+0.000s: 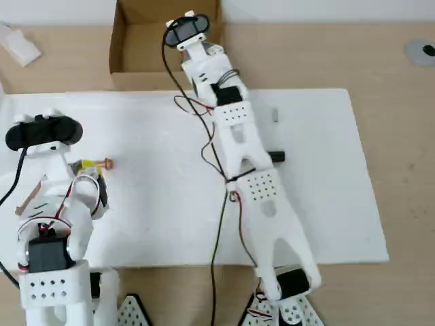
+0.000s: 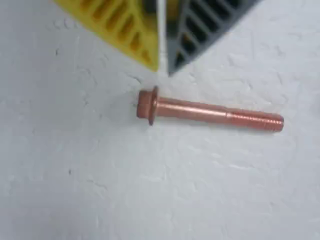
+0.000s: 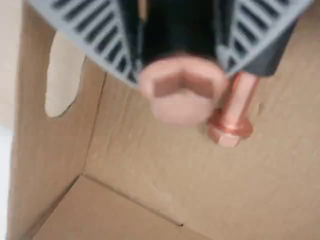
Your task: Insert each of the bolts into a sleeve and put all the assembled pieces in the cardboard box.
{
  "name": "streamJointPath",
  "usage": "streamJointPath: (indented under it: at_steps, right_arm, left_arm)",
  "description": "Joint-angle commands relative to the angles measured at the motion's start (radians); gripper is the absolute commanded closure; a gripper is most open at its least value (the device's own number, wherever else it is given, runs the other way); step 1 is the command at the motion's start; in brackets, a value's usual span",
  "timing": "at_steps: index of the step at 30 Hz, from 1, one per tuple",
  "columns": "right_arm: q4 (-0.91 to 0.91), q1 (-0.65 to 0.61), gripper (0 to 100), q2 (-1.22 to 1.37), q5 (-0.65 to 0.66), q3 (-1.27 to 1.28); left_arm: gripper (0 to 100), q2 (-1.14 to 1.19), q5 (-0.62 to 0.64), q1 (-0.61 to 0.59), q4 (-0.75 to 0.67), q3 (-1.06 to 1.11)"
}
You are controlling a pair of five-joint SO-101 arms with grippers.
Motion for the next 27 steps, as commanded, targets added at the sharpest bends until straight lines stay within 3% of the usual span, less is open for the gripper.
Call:
streamJointPath:
  at_steps: [1,4,9,14,18,21,27]
  right_arm:
    - [0.043,-0.022,75.7,-0.005,0.012,-0.059]
    - [0.051,-0.033,71.6,-0.004,0.011,-0.088]
    - [0.051,-0.039,71.6,-0.013,0.011,-0.110]
    - [0.123,-0.035,71.6,-0.101,0.008,-0.110]
    - [0.275,-0.031,71.6,-0.226,-0.087,-0.110]
    - [0.411,-0.036,71.6,-0.332,-0.160,-0.108]
    - [0.634,-0.039,71.6,-0.489,-0.180,-0.108]
  left_arm:
    - [99,-0.008,-0.002,-0.012,-0.023,-0.012]
    - [99,-0.001,-0.006,-0.014,-0.023,-0.006]
    - [87,0.001,-0.006,-0.017,-0.015,-0.012]
    - [87,0.067,-0.069,-0.018,0.032,-0.080]
    - [87,0.320,-0.107,-0.061,0.170,-0.239]
    - [87,0.544,-0.071,-0.161,0.259,-0.422]
    - [87,0.871,-0.014,-0.302,0.462,-0.802]
